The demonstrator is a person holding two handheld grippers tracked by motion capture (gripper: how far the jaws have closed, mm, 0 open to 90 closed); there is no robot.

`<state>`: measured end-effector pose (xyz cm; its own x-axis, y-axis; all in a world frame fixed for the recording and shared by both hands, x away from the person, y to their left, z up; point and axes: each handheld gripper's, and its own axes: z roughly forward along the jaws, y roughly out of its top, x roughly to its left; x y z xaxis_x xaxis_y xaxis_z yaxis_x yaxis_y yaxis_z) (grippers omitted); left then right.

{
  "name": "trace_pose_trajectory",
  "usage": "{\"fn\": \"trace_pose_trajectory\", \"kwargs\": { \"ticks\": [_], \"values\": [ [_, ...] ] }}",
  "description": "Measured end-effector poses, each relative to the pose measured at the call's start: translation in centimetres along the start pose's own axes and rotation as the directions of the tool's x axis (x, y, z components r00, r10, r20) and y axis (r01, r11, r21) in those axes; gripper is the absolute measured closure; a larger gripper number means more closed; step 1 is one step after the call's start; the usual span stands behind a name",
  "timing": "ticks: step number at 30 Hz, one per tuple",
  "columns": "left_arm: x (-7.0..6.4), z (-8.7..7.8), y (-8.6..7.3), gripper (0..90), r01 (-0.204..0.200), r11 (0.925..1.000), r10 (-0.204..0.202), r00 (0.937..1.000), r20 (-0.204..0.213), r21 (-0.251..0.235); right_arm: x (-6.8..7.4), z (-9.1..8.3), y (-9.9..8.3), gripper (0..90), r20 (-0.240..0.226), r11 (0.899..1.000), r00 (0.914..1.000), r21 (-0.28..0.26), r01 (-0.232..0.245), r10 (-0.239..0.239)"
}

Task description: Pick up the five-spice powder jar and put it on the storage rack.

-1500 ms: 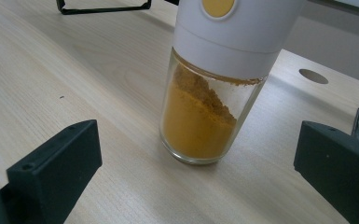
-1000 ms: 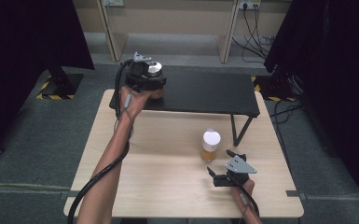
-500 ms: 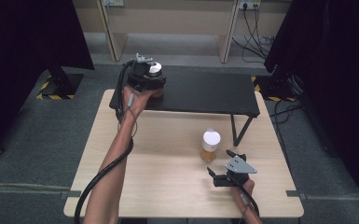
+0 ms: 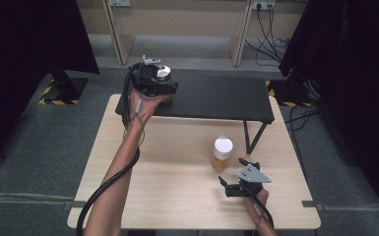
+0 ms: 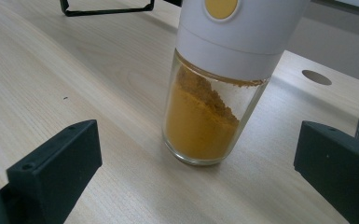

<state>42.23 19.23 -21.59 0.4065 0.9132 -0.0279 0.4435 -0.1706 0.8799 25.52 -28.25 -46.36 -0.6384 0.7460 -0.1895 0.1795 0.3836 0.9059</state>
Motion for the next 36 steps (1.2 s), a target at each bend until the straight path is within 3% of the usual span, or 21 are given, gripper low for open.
{"fn": "trace_pose_trajectory", "kwargs": {
  "ticks": [11, 14, 19, 23, 33, 36],
  "values": [
    [0.2, -1.8, -0.9, 0.0, -0.004, 0.9999, 0.005, 0.9996, 0.029, -0.017, 0.1, 0.0, 0.0, 0.6, 0.005, 1.0, 1.0, 0.002, 0.002, -0.002],
    [0.2, -2.7, -1.6, 0.0, -0.007, 0.9994, 0.009, 0.9984, 0.056, -0.035, 0.1, 0.0, 0.0, 0.6, 0.005, 1.0, 1.0, 0.002, 0.002, -0.002],
    [-0.2, -4.7, -3.1, 0.0, -0.018, 0.9975, 0.023, 0.9975, 0.067, -0.068, 0.1, 0.0, 0.0, 0.5, 0.005, 1.0, 1.0, 0.0, 0.001, -0.001],
    [-0.1, -5.9, -4.0, 0.0, -0.023, 0.9975, 0.028, 0.9972, 0.069, -0.067, 0.1, 0.0, 0.0, 0.6, 0.005, 1.0, 1.0, 0.001, 0.002, -0.002],
    [-0.4, -8.3, -6.5, 0.0, -0.046, 0.9966, 0.055, 0.9893, 0.135, -0.069, 0.1, 0.0, 0.0, 0.6, 0.007, 1.0, 1.0, 0.002, 0.002, -0.002],
    [-0.3, -8.8, -7.7, 0.0, -0.035, 0.9965, 0.047, 0.9855, 0.163, -0.076, 0.2, 0.0, 0.0, 0.6, 0.008, 1.0, 1.0, 0.001, 0.001, -0.001]
  ]
}}
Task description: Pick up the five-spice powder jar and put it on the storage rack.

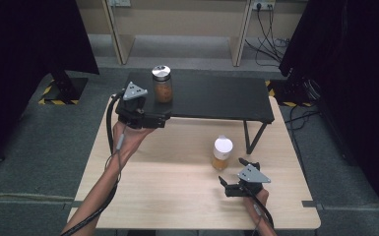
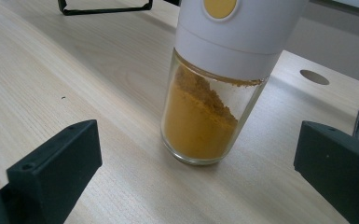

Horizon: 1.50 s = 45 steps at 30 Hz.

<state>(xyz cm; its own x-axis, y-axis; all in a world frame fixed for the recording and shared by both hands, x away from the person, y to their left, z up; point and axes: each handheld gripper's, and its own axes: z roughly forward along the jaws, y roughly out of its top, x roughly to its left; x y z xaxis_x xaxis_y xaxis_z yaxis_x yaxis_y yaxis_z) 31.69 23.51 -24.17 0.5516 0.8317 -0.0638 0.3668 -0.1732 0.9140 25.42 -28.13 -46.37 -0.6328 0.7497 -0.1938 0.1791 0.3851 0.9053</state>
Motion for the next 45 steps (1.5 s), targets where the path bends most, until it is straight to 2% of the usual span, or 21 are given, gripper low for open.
{"fn": "trace_pose_trajectory", "kwargs": {
  "ticks": [4, 11, 13, 20, 28, 34, 42, 45],
  "values": [
    [-0.5, -0.6, -1.6, 0.0, -0.016, 0.9998, 0.016, 0.9999, -0.001, -0.009, 0.0, 0.0, 0.0, 0.6, -0.001, 1.0, 1.0, 0.0, 0.0, 0.0],
    [-0.9, -1.7, -4.7, 0.1, -0.026, 0.9986, 0.027, 0.9994, 0.02, -0.047, 0.0, 0.0, 0.0, 0.6, 0.001, 1.0, 1.0, 0.0, 0.001, -0.001],
    [-1.3, -1.9, -5.5, 0.1, -0.044, 0.9978, 0.045, 0.9989, 0.014, -0.048, 0.0, 0.0, 0.0, 0.6, 0.001, 1.0, 1.0, 0.0, 0.001, -0.001],
    [-1.8, -1.8, -8.3, 0.1, -0.063, 0.9966, 0.064, 0.9976, 0.028, -0.054, 0.1, 0.0, 0.0, 0.6, 0.002, 1.0, 1.0, 0.0, 0.001, -0.001],
    [-1.8, -0.8, -11.7, 0.1, -0.057, 0.9969, 0.06, 0.9966, 0.055, -0.055, 0.1, 0.0, 0.0, 0.6, 0.003, 1.0, 1.0, -0.001, 0.001, -0.001],
    [-1.9, 0.1, -13.9, 0.1, -0.059, 0.9967, 0.062, 0.9967, 0.053, -0.057, 0.1, 0.0, 0.0, 0.5, 0.003, 1.0, 1.0, 0.0, 0.0, 0.0],
    [-2.4, 1.1, -16.7, 0.2, -0.083, 0.9935, 0.086, 0.9954, 0.043, -0.078, 0.1, 0.0, 0.0, 0.5, 0.003, 1.0, 1.0, -0.002, 0.001, -0.001],
    [-2.3, 1.6, -17.6, 0.2, -0.076, 0.9942, 0.08, 0.9955, 0.052, -0.076, 0.1, 0.0, 0.0, 0.6, 0.002, 1.0, 1.0, -0.002, 0.001, -0.001]
  ]
}}
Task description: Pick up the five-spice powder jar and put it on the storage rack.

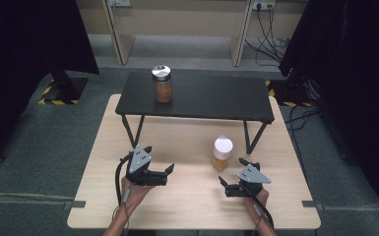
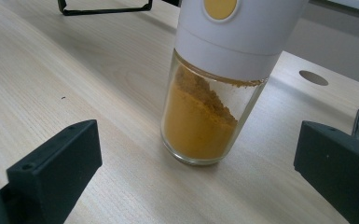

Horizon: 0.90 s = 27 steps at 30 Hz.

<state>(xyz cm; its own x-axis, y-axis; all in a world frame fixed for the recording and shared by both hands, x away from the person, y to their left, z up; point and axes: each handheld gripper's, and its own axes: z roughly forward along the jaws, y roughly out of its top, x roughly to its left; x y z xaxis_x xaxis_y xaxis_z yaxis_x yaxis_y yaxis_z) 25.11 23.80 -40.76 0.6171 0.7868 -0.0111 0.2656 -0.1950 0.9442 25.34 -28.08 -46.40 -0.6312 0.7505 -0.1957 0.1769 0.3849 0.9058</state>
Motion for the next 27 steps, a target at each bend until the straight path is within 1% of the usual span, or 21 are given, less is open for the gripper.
{"fn": "trace_pose_trajectory", "kwargs": {
  "ticks": [4, 9, 11, 14, 17, 21, 26, 27],
  "values": [
    [-0.3, 0.6, -1.1, 0.1, -0.019, 0.9997, 0.019, 0.9998, -0.003, 0.013, 0.0, 0.0, 0.0, 0.6, 0.0, 1.0, 1.0, -0.001, 0.0, 0.0],
    [-0.5, 1.2, -2.4, 0.1, -0.037, 0.9992, 0.037, 0.9993, -0.003, 0.012, 0.0, 0.0, 0.0, 0.6, 0.0, 1.0, 1.0, 0.0, 0.001, -0.001],
    [-0.5, 1.5, -2.9, 0.1, -0.031, 0.9995, 0.031, 0.9995, -0.003, 0.011, 0.0, 0.0, 0.0, 0.6, 0.0, 1.0, 1.0, 0.0, 0.0, 0.0],
    [-0.4, 1.9, -3.3, 0.1, -0.037, 0.9988, 0.037, 0.9993, -0.005, 0.032, 0.0, 0.0, 0.0, 0.6, 0.001, 1.0, 1.0, 0.0, 0.002, -0.002],
    [-0.3, 2.1, -3.7, 0.2, -0.038, 0.9987, 0.038, 0.9993, -0.006, 0.036, 0.0, 0.0, 0.0, 0.6, 0.0, 1.0, 1.0, -0.002, 0.001, -0.001],
    [0.0, 2.2, -4.3, 0.1, -0.037, 0.999, 0.037, 0.9993, 0.002, 0.027, 0.0, 0.0, 0.0, 0.6, -0.002, 1.0, 1.0, -0.002, 0.004, -0.004],
    [0.0, 2.5, -4.9, 0.1, -0.054, 0.9982, 0.053, 0.9985, 0.011, 0.025, 0.0, 0.0, -0.1, 0.6, -0.003, 1.0, 1.0, -0.004, 0.004, -0.004],
    [0.0, 2.6, -5.1, 0.1, -0.051, 0.9983, 0.051, 0.9986, 0.012, 0.027, 0.0, 0.0, -0.1, 0.5, -0.003, 1.0, 1.0, -0.004, 0.004, -0.004]
  ]
}}
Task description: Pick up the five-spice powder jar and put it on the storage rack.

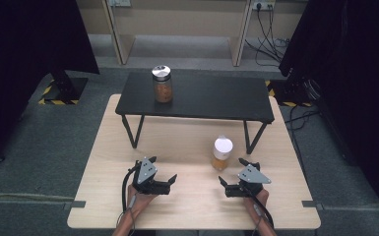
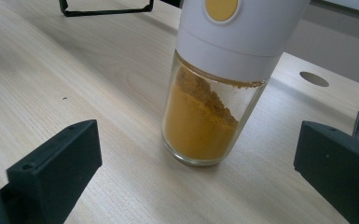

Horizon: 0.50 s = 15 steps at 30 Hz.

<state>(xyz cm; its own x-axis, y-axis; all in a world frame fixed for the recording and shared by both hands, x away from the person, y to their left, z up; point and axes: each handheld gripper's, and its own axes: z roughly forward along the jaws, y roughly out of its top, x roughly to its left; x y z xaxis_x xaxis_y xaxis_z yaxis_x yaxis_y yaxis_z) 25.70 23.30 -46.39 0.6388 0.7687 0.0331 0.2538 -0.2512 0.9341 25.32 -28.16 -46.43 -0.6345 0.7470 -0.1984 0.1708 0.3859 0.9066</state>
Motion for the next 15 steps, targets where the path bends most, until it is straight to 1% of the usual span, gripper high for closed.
{"fn": "trace_pose_trajectory", "kwargs": {
  "ticks": [3, 6, 8, 11, 15],
  "values": [
    [0.18, 0.3, -0.28, 0.1, 0.003, 0.9999, -0.003, 1.0, 0.005, 0.01, -0.02, -0.02, -0.02, 0.5, 0.0, 1.0, 1.0, -0.001, -0.002, 0.002],
    [0.26, 0.56, -0.34, 0.1, -0.005, 0.9997, 0.005, 1.0, 0.007, 0.025, -0.04, -0.03, -0.04, 0.6, -0.001, 1.0, 1.0, -0.003, -0.004, 0.004],
    [0.44, 0.53, -0.46, 0.1, -0.001, 0.9998, 0.001, 0.9999, 0.012, 0.018, -0.05, -0.02, -0.04, 0.6, -0.002, 1.0, 1.0, -0.002, -0.002, 0.002],
    [0.75, 0.64, -0.46, 0.1, -0.002, 0.9995, 0.002, 0.9999, 0.017, 0.033, -0.06, -0.03, -0.05, 0.6, -0.002, 1.0, 1.0, -0.002, -0.005, 0.005],
    [0.82, 0.77, -0.48, 0.1, -0.002, 0.9992, 0.001, 0.9998, 0.021, 0.039, -0.05, -0.04, -0.06, 0.6, -0.002, 1.0, 1.0, -0.003, -0.007, 0.007]
  ]
}}
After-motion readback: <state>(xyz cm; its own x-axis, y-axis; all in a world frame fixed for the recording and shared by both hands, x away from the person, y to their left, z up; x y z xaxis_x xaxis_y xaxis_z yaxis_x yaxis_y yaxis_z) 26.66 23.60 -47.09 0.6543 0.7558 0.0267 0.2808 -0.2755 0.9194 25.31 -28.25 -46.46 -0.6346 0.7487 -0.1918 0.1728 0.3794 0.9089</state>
